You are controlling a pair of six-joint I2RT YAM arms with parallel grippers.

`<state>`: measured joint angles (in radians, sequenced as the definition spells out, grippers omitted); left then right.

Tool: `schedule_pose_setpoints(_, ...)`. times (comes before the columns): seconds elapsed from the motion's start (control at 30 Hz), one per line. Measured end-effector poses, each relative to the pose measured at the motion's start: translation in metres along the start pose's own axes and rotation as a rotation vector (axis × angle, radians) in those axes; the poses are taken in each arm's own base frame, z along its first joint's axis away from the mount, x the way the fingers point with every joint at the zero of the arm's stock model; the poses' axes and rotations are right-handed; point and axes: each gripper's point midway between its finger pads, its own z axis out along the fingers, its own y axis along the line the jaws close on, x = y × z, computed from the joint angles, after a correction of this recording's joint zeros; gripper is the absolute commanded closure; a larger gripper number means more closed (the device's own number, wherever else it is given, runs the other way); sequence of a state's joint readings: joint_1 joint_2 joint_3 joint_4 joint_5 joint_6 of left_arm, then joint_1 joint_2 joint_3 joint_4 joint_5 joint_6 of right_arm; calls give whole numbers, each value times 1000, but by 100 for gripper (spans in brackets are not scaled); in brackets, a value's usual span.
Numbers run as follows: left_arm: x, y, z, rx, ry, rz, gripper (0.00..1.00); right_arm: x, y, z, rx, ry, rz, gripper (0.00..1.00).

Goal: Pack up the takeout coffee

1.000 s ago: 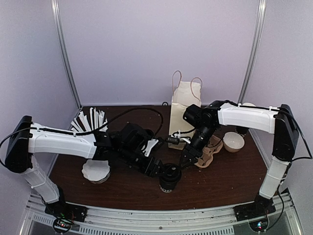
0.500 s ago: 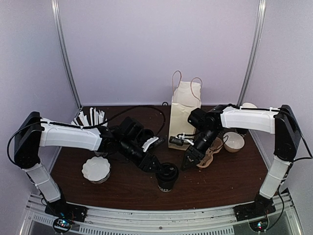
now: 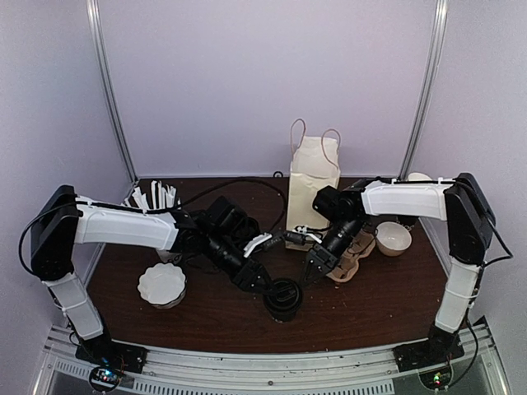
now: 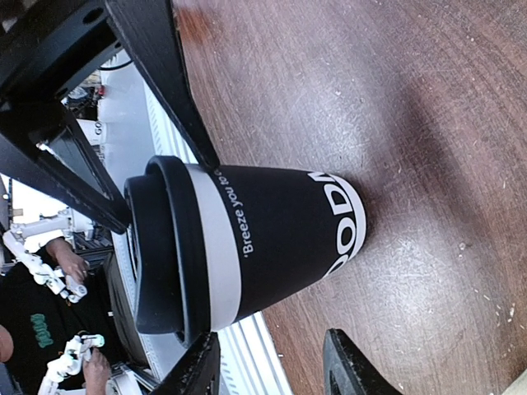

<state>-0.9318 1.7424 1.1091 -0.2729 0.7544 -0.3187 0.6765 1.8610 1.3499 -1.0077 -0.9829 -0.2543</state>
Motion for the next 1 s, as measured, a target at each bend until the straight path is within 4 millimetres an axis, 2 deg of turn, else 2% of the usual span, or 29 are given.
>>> schedule_pose_setpoints(0.37, -12, 4, 6, 7, 14, -9, 50, -6, -7, -9, -44, -42, 59, 52)
schedule_pose_setpoints(0.8, -11, 7, 5, -1, 14, -16, 51, 1, -4, -7, -74, -63, 66, 56)
schedule_pose_setpoints(1.0, -13, 9, 5, -10, 8, -14, 52, 6, -3, -7, -85, -64, 80, 47)
